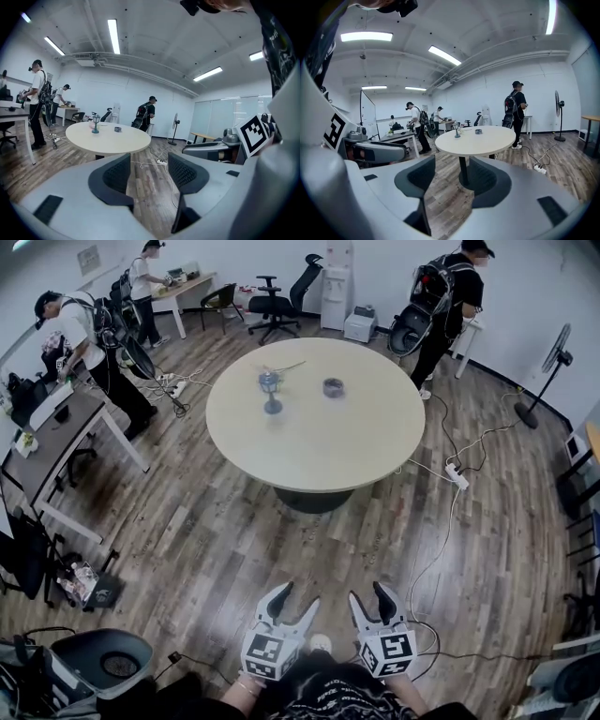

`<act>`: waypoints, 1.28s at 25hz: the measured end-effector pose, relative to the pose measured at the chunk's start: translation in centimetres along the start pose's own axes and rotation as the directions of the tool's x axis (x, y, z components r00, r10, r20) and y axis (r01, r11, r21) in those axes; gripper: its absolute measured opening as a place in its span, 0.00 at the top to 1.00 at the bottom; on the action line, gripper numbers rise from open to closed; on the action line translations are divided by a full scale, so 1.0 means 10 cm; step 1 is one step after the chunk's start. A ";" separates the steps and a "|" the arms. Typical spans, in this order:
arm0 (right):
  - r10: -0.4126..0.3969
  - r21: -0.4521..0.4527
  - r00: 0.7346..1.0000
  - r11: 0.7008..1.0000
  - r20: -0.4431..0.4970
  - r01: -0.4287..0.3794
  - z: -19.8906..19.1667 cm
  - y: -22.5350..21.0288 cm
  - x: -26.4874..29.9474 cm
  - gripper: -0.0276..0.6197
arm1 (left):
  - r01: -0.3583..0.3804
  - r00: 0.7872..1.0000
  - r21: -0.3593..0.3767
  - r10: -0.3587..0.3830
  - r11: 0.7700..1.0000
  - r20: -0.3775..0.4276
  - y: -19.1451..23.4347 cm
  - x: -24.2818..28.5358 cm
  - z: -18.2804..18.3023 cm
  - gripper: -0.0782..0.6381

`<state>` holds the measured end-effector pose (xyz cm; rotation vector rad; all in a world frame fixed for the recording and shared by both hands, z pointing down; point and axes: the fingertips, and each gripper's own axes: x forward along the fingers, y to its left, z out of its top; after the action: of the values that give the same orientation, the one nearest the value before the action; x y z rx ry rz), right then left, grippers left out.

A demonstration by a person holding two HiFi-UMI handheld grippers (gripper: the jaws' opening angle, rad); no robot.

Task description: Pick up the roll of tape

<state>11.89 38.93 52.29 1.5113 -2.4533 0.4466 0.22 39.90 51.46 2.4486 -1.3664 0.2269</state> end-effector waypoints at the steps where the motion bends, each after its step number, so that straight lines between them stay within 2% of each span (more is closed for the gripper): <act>1: 0.000 0.003 1.000 1.000 0.004 0.000 0.01 0.01 0.00 0.57 | 0.005 1.000 0.001 -0.005 1.000 -0.002 0.01 -0.01 0.00 0.52; 3: 0.000 0.003 1.000 1.000 0.008 0.000 0.04 0.07 0.02 0.51 | 0.009 1.000 0.004 -0.009 1.000 -0.007 0.06 -0.03 0.01 0.48; 6: -0.006 -0.002 1.000 1.000 0.006 0.006 0.05 0.15 0.04 0.48 | 0.014 1.000 0.005 -0.014 1.000 -0.006 0.15 -0.09 0.04 0.46; 13: -0.055 -0.018 0.998 0.998 0.003 0.055 0.03 0.27 0.12 0.48 | 0.030 1.000 0.018 -0.030 0.999 0.000 0.37 -0.12 0.06 0.46; 18: -0.090 0.003 0.996 0.996 0.011 0.089 -0.04 0.40 0.20 0.48 | 0.064 0.998 0.053 -0.064 0.997 -0.013 0.49 -0.18 0.01 0.46; 22: -0.092 0.012 0.996 0.996 -0.001 0.092 -0.05 0.48 0.29 0.48 | 0.068 0.997 0.054 -0.067 0.996 -0.027 0.61 -0.18 0.01 0.46; 28: -0.092 0.017 0.996 0.996 -0.012 0.092 -0.05 0.30 0.54 0.49 | 0.072 0.997 0.051 -0.070 0.996 -0.036 0.69 0.06 0.02 0.46; 32: -0.061 0.006 0.998 0.998 -0.020 0.061 0.07 0.07 0.84 0.49 | 0.050 0.998 0.046 -0.048 0.998 -0.035 0.77 0.36 0.11 0.46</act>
<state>7.47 32.00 54.48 1.5726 -2.3859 0.4563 -4.42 32.86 53.04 2.5014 -1.2999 0.2901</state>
